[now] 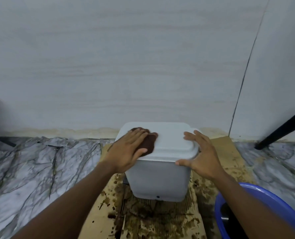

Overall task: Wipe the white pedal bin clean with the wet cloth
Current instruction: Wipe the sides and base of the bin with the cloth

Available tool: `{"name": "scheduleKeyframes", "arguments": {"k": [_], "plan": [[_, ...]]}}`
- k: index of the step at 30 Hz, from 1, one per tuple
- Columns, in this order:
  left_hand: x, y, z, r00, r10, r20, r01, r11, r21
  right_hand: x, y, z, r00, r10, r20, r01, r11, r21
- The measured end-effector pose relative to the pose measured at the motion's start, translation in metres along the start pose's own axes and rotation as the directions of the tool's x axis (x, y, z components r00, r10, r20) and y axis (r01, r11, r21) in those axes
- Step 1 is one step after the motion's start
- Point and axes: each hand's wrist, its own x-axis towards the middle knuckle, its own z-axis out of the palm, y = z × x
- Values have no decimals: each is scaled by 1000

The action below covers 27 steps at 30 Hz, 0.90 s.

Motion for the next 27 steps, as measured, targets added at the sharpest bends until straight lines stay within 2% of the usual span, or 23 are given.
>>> {"name": "scheduleKeyframes", "arguments": {"k": [4, 7, 10, 12, 17, 20, 24, 27], "plan": [[-12, -13, 2, 999, -35, -3, 35, 999, 42, -3, -3, -4, 1000, 2, 28, -1, 1000, -13], [5, 19, 5, 999, -18, -46, 21, 998, 54, -3, -9, -10, 998, 28, 56, -27, 999, -19], [30, 64, 12, 1000, 12, -27, -11, 999, 42, -3, -11, -15, 994, 26, 110, -23, 999, -29], [45, 95, 19, 999, 29, -42, -27, 999, 43, -4, -7, -23, 988, 14, 152, -23, 998, 59], [67, 142, 31, 995, 76, -59, -73, 996, 52, -2, 1, -47, 964, 98, 246, -171, 940, 297], [68, 135, 33, 979, 195, -65, -189, 978, 89, 1, 4, -48, 950, 138, 281, -225, 924, 308], [55, 107, 33, 876, 480, -45, -468, 869, 160, 0, 4, -45, 945, 136, 297, -232, 919, 319], [40, 72, 29, 832, 534, -146, -513, 843, 162, 3, 2, -46, 950, 151, 274, -234, 925, 300]]}}
